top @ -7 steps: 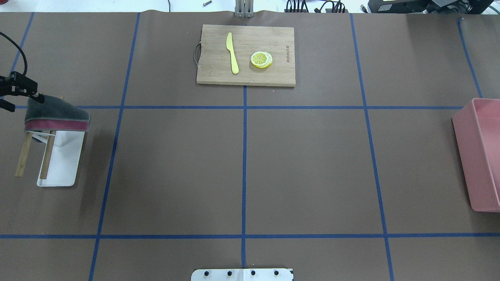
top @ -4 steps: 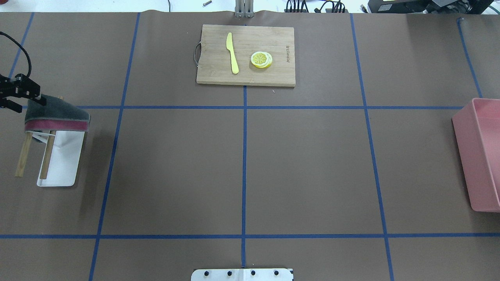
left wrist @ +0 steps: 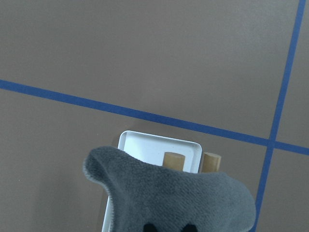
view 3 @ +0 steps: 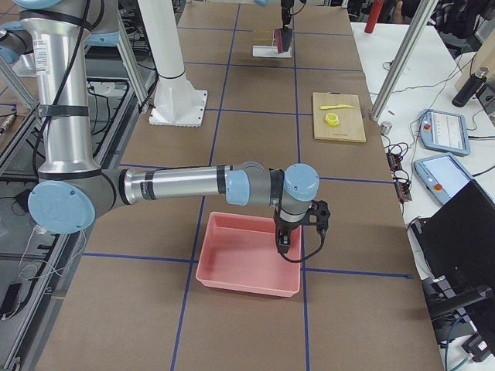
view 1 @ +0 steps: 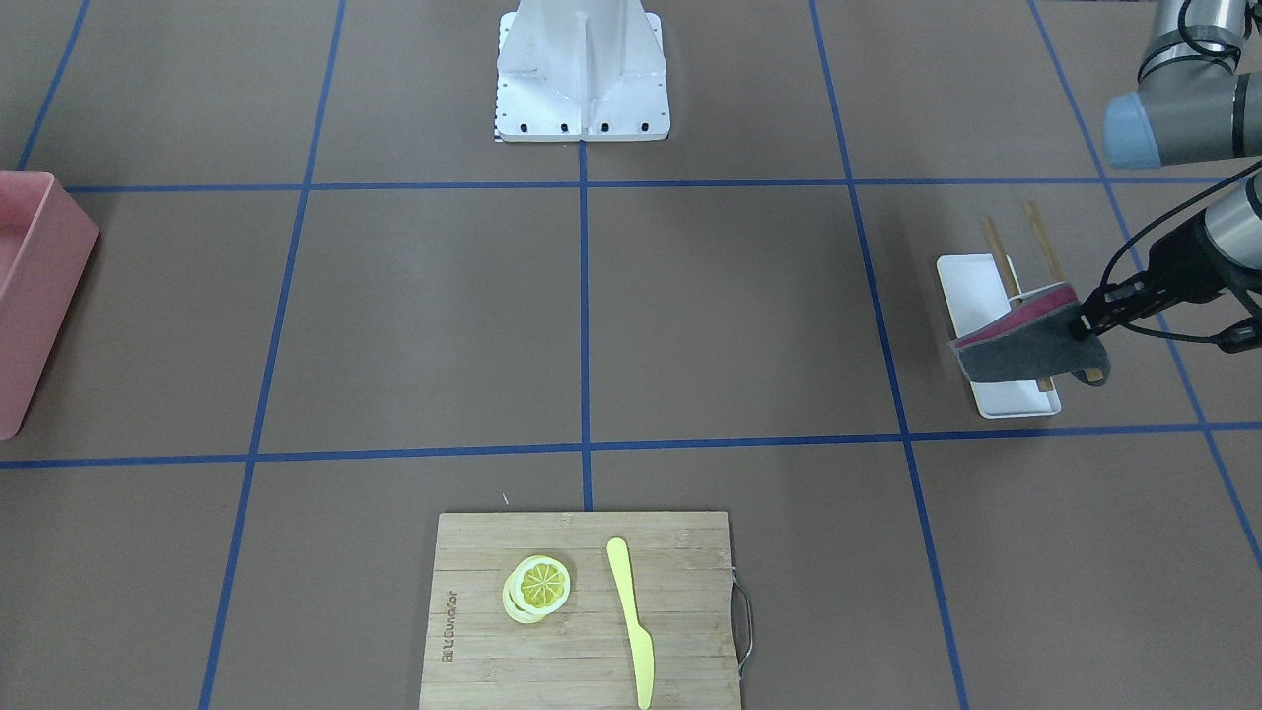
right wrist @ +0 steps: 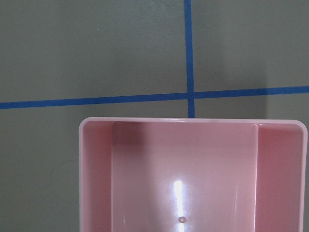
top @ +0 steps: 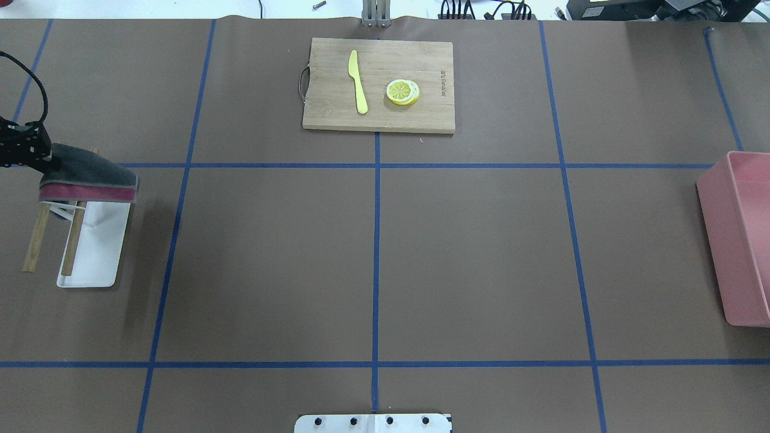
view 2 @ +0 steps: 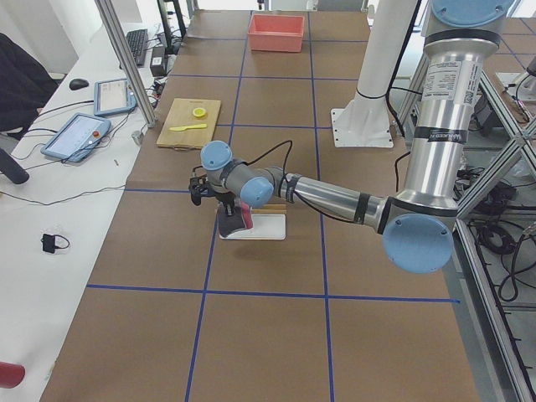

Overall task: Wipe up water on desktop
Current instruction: 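Reach the left gripper down and grasp the grey-pink cloth on the white stand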

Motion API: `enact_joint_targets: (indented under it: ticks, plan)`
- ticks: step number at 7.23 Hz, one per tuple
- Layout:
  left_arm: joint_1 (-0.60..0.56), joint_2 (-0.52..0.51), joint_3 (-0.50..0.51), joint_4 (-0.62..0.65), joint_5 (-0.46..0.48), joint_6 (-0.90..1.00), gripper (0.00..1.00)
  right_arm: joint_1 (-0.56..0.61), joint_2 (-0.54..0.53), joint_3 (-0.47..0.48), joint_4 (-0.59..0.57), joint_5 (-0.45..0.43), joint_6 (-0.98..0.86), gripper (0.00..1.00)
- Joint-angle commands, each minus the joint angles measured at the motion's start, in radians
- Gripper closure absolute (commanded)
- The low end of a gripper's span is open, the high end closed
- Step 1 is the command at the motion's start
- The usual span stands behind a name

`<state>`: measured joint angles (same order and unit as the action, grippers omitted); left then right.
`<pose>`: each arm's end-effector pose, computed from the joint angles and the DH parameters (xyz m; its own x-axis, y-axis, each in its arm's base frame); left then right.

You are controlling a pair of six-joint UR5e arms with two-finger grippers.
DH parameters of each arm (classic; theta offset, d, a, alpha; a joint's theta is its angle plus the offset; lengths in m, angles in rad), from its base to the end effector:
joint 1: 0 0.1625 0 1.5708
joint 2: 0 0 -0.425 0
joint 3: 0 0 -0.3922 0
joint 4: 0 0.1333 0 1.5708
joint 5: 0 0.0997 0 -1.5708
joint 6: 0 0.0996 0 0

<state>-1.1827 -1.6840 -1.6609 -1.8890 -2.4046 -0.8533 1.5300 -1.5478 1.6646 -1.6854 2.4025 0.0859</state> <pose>0.1537 -0.5334 0.5140 0.5645 -0.2130 -0.7975 0.1478 0.9766 -0.1562 0.0393 -0.5012 0.6086 0.6740 0.0567 0.7365 -0.0171 0.9980 -0.0612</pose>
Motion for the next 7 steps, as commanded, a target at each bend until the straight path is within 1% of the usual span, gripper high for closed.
enact_joint_targets:
  ticks: [1,4,5,6,7]
  plan:
    - [0.0,0.001,-0.007,0.002,-0.001,0.002,1.0,-0.001,0.0,0.001,0.0,0.001,0.0,0.0]
    - [-0.023,0.007,-0.049,0.011,-0.008,0.006,1.0,-0.001,0.002,0.01,0.0,0.012,0.0,0.0]
    - [-0.058,0.003,-0.06,0.019,-0.036,0.007,1.0,-0.007,0.005,0.017,0.001,0.016,-0.009,0.0]
    - [-0.104,-0.017,-0.066,0.069,-0.107,0.005,1.0,-0.022,0.015,0.062,0.001,0.014,-0.008,0.0]
    - [-0.124,-0.058,-0.106,0.159,-0.117,-0.004,1.0,-0.036,0.015,0.111,0.003,0.015,-0.005,0.0]
